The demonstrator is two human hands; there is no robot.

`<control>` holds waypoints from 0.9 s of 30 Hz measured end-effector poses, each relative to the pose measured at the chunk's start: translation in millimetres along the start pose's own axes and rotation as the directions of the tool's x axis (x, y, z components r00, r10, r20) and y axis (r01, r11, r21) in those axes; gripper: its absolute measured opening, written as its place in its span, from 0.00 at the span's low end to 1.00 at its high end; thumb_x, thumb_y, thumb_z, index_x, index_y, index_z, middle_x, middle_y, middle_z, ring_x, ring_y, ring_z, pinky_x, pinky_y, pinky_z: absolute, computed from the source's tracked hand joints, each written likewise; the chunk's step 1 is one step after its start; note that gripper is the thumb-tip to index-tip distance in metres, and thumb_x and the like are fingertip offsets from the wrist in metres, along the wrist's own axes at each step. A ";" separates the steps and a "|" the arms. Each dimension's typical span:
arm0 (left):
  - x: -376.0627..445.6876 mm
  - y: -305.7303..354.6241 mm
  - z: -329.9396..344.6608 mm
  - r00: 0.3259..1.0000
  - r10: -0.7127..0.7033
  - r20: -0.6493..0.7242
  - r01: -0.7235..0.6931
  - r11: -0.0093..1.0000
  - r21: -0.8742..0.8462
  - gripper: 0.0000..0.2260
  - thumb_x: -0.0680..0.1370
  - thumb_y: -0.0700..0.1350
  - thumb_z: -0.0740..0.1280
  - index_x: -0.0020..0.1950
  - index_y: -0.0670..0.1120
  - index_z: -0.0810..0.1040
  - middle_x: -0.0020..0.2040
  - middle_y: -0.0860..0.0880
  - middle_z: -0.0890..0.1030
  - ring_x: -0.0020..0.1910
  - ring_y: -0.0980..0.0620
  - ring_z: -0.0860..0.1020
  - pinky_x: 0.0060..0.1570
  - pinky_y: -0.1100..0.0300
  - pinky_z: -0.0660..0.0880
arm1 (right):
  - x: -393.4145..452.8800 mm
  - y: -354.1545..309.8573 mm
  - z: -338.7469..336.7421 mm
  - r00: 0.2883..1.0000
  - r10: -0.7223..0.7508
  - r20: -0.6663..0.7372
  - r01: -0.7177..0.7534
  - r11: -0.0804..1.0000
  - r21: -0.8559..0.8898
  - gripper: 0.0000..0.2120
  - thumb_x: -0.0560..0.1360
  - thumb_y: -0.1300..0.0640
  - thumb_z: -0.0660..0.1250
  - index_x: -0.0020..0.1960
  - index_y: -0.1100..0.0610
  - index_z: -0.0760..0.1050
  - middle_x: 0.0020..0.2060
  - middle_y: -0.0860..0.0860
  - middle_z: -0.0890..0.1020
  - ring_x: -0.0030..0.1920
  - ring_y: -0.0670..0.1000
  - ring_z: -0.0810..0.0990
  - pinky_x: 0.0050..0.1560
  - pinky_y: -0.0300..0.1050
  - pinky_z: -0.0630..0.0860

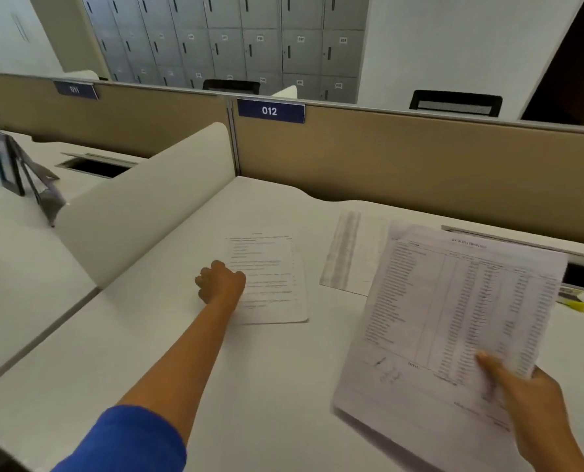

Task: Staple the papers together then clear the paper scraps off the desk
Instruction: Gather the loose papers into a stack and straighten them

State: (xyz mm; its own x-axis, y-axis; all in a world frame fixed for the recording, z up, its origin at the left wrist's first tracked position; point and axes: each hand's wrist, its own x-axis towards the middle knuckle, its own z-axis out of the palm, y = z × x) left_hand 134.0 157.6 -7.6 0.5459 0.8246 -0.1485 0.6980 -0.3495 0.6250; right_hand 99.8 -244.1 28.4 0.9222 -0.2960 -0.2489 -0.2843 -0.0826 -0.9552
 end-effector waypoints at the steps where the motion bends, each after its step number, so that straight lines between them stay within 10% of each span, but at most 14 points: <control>1: 9.6 0.5 -0.4 0.999 -0.033 -0.005 0.033 0.997 0.068 0.21 0.74 0.46 0.64 0.65 0.41 0.67 0.64 0.38 0.69 0.64 0.40 0.66 0.60 0.48 0.67 | 1.0 0.4 4.4 1.000 0.003 0.001 -0.003 1.000 -0.007 0.21 0.70 0.57 0.72 0.60 0.65 0.75 0.48 0.58 0.78 0.49 0.59 0.77 0.57 0.55 0.74; 11: 55.8 11.3 7.1 0.971 -0.180 0.155 0.103 0.906 0.411 0.40 0.67 0.58 0.73 0.68 0.36 0.62 0.64 0.41 0.70 0.63 0.44 0.69 0.57 0.55 0.70 | 11.9 -5.1 23.9 0.999 0.001 0.041 0.001 0.999 -0.033 0.18 0.72 0.60 0.69 0.61 0.64 0.75 0.47 0.58 0.79 0.47 0.60 0.78 0.54 0.52 0.75; 15: 65.4 -2.1 4.5 0.983 -0.111 0.145 0.090 0.985 0.145 0.06 0.73 0.37 0.66 0.48 0.36 0.74 0.47 0.39 0.77 0.51 0.38 0.78 0.44 0.54 0.72 | 12.1 -3.1 25.3 0.997 0.028 0.073 -0.025 0.999 -0.047 0.17 0.73 0.61 0.68 0.61 0.64 0.75 0.46 0.56 0.79 0.42 0.54 0.79 0.52 0.50 0.75; 21: 42.3 3.3 -11.7 0.992 0.124 0.027 -0.123 0.991 -0.054 0.13 0.73 0.30 0.58 0.30 0.40 0.68 0.28 0.44 0.69 0.29 0.45 0.68 0.28 0.62 0.61 | 15.2 4.5 14.6 0.992 0.032 0.123 -0.020 0.995 -0.097 0.16 0.75 0.66 0.63 0.62 0.59 0.74 0.51 0.54 0.80 0.44 0.50 0.79 0.52 0.46 0.75; 27: -14.8 32.2 -52.5 0.931 0.281 -0.234 -0.362 0.801 -0.477 0.12 0.74 0.34 0.57 0.31 0.43 0.67 0.29 0.47 0.67 0.29 0.50 0.65 0.28 0.60 0.61 | 13.3 4.6 3.0 0.986 0.021 0.164 -0.004 0.994 -0.106 0.14 0.75 0.68 0.61 0.52 0.51 0.73 0.40 0.45 0.78 0.40 0.42 0.77 0.40 0.36 0.74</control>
State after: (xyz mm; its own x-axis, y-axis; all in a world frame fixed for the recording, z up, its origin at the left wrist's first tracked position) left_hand 124.1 157.5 55.0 0.5958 0.7733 0.2168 0.1405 -0.3661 0.9199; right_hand 111.5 -245.6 20.3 0.9465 -0.1372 -0.2920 -0.3138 -0.1815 -0.9320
